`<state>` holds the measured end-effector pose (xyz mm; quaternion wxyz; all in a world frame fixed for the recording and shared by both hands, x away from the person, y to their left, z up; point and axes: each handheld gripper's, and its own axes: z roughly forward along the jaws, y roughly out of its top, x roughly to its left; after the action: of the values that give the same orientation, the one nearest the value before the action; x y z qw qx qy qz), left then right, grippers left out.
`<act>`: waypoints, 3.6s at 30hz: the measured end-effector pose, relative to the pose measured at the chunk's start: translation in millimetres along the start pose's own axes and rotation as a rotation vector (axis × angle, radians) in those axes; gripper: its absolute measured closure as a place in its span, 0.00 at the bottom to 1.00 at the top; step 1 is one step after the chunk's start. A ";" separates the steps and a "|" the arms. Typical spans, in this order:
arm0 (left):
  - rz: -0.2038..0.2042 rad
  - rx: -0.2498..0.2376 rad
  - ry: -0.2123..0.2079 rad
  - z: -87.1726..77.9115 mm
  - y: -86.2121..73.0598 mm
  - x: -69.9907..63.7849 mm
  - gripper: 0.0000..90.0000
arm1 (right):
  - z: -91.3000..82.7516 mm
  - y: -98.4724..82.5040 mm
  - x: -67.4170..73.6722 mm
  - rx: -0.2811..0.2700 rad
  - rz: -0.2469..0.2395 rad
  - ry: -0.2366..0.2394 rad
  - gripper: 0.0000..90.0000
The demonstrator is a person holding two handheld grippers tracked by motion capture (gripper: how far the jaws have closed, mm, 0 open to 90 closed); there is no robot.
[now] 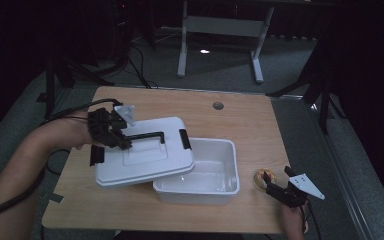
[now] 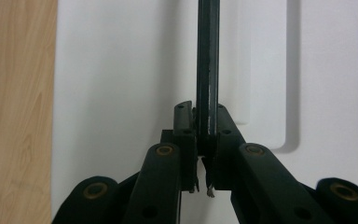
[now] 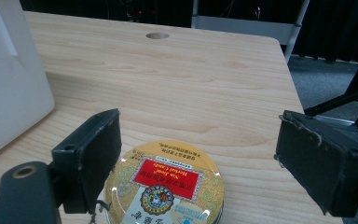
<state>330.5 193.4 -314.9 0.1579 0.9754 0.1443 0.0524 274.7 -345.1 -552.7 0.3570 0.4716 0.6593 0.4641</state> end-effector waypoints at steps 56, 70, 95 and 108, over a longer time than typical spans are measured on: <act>-0.367 -0.003 0.013 131.7 -139.7 49.5 0.92 | -0.3 -0.1 1.3 0.000 -0.007 -0.001 0.15; -0.418 0.014 0.016 145.4 -146.9 50.4 0.59 | 0.1 0.0 1.5 0.005 -0.011 0.001 0.15; -0.419 -0.075 0.157 135.0 -149.2 52.1 0.09 | -1.5 2.7 -29.7 0.268 -0.152 0.416 0.16; -0.400 -0.050 0.152 131.3 -148.5 51.2 0.09 | -12.1 22.7 -31.5 0.392 -0.466 0.576 0.18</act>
<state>359.4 305.1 -484.1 0.1779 0.9164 0.3453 0.0969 279.8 -375.7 -526.3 0.1572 0.2196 0.8971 0.3496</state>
